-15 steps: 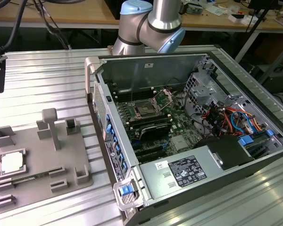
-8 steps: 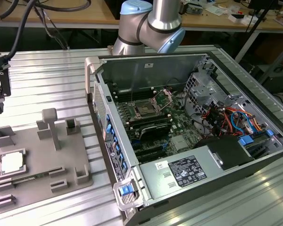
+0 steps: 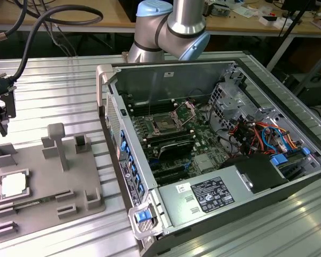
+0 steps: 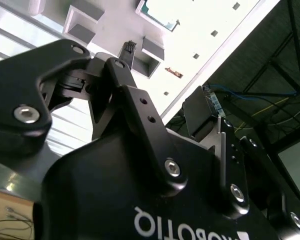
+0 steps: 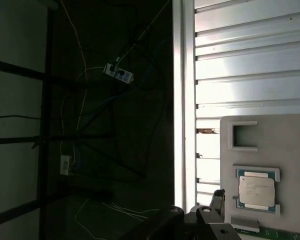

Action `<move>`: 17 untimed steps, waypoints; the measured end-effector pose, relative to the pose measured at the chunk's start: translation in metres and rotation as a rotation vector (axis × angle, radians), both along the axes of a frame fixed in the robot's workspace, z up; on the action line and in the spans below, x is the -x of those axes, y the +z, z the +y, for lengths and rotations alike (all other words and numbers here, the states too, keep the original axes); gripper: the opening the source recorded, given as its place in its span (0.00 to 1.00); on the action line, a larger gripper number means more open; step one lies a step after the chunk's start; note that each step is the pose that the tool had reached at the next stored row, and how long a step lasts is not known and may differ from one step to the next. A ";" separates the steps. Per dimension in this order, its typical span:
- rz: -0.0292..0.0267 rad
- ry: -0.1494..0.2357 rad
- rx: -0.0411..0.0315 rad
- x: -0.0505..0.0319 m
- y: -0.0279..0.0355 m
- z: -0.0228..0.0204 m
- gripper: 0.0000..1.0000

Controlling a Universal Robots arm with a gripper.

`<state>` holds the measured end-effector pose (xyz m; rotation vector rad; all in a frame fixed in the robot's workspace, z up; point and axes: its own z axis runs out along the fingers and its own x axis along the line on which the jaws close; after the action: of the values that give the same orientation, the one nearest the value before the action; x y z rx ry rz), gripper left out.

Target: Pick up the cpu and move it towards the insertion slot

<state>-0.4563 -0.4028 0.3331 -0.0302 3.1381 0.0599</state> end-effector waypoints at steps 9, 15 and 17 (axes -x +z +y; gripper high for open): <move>-0.0001 0.000 -0.0001 0.0000 -0.0006 0.0000 0.66; -0.0002 0.000 -0.0001 -0.0001 -0.0040 0.0000 0.66; -0.0001 0.000 0.0001 -0.0002 -0.0064 0.0000 0.66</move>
<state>-0.4561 -0.4028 0.3267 -0.0301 3.1379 0.0598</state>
